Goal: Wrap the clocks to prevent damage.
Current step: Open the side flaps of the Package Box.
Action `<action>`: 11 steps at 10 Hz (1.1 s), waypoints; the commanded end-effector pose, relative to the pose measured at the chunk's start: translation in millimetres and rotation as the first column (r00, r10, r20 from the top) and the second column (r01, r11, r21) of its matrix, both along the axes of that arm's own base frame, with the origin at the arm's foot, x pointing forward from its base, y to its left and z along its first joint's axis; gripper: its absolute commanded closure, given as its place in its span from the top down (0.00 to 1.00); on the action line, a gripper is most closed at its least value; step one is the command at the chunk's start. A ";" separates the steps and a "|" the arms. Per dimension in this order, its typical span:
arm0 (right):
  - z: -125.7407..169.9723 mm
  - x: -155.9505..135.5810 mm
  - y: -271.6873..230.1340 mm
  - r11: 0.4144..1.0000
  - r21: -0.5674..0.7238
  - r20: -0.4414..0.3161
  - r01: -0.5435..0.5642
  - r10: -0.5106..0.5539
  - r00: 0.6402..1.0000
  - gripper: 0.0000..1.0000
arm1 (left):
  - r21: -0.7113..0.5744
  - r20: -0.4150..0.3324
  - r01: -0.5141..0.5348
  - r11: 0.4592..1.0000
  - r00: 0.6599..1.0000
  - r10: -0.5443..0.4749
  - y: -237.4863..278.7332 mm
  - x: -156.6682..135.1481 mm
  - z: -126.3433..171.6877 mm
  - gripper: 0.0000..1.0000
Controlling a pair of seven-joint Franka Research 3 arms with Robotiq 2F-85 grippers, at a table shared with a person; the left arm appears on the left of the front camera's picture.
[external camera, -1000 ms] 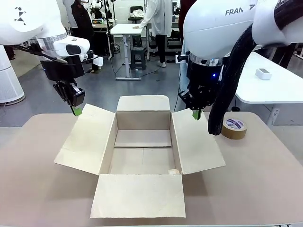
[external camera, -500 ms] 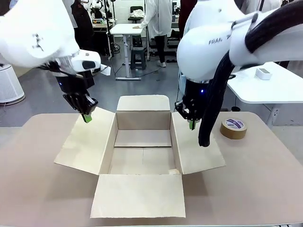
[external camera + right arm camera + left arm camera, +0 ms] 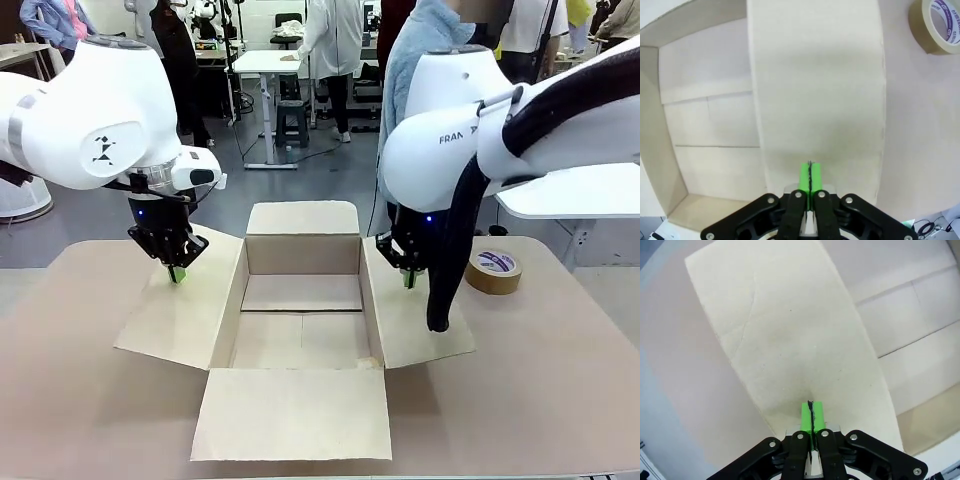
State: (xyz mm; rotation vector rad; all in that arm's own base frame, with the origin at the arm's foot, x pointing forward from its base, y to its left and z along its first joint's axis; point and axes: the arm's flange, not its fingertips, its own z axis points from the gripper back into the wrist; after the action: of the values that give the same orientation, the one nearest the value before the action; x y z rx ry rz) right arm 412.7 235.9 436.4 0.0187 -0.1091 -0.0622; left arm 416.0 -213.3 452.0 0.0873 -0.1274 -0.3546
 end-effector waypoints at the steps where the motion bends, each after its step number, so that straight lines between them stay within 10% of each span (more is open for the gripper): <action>1: -23.2 6.4 -11.8 1.000 -0.024 0.034 0.010 -0.009 0.999 0.01 | 0.015 0.002 -0.040 0.999 0.999 0.040 2.3 6.4 -10.3 0.00; 11: -55.0 15.0 -11.9 0.998 0.005 0.003 -0.064 0.064 0.998 0.01 | -0.089 -0.150 -0.072 0.993 0.987 0.059 13.2 25.1 -56.9 0.00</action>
State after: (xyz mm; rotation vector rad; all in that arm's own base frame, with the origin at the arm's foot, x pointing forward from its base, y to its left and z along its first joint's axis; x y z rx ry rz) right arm 425.7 227.2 378.6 0.0017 -0.1000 -0.0122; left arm 437.4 -200.6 396.1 0.0007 -0.0074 -0.2670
